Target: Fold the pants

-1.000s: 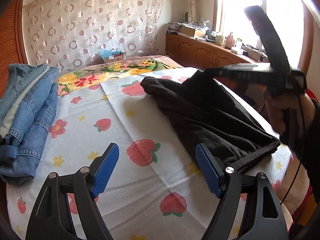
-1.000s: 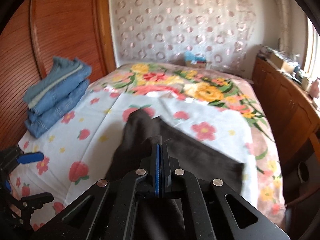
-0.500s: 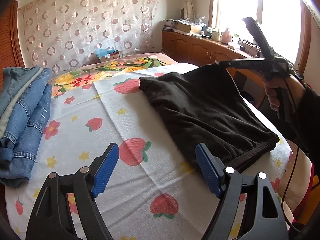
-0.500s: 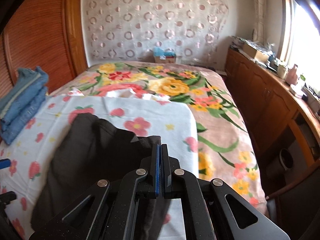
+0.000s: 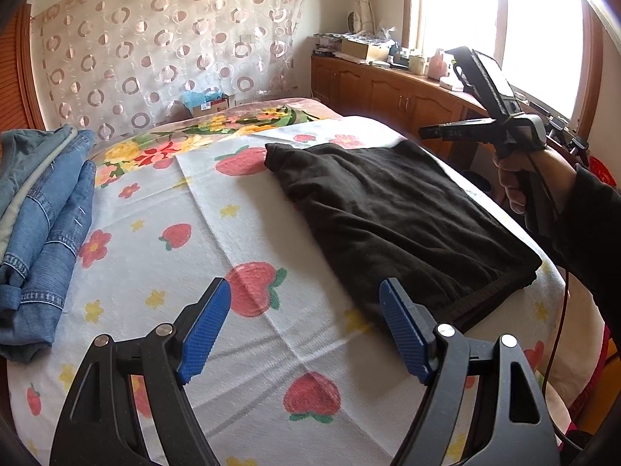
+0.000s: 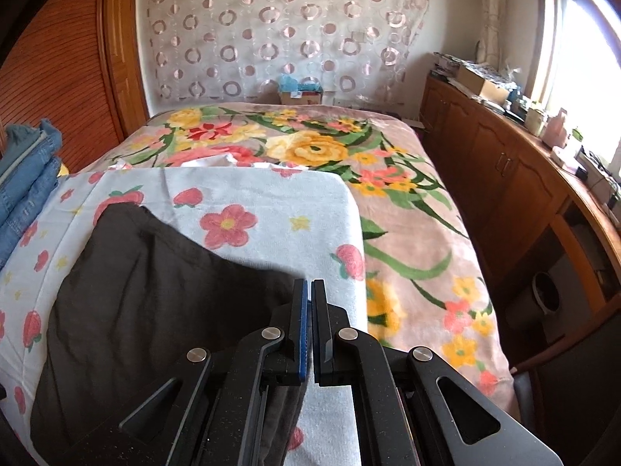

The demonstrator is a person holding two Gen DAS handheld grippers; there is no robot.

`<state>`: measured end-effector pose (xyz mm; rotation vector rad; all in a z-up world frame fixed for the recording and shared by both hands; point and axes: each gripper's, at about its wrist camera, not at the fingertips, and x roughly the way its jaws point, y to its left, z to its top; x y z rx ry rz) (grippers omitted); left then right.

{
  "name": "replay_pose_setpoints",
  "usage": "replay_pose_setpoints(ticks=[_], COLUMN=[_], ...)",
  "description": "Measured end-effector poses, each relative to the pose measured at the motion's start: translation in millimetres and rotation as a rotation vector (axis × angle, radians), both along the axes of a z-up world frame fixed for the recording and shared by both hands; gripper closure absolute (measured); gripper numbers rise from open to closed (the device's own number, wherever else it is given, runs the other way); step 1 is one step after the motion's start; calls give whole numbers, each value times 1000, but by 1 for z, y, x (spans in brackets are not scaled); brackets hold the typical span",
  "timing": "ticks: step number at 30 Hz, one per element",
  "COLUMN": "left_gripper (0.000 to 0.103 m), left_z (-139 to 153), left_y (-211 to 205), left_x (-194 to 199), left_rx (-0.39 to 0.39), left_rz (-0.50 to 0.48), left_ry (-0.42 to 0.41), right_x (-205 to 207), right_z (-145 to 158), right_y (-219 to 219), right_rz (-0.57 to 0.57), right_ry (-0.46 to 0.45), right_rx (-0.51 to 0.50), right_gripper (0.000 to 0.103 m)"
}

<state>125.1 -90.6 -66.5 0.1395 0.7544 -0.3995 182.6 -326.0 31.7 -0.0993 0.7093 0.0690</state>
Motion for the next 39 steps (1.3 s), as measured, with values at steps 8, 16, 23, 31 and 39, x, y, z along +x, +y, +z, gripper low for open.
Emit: replay_pose_setpoints(ticks=[8,16,23,31,39], left_gripper=[23,23,23,23,24], left_z=[-2,-7,-12,-14,-20], left_y=[-2,-5,-6,-8,-17], left_x=[-1,-5,-10,-26,-33], left_rx=[-1,6,15,5,18], left_rz=[0,-9,-19,-71,-123], left_ry=[8,19,32,44,49], right_x=[-29,-110,-162,-192,-196], right_z=[1,-7,-26,-36,-31], right_y=[-7,0,-8,-9,3], right_rz=[29,103,117,98,99], right_ry=[-26,-74,-46,-32,-27], right_rx=[41,78,114,113,112], right_gripper=[88,66,64,62,62])
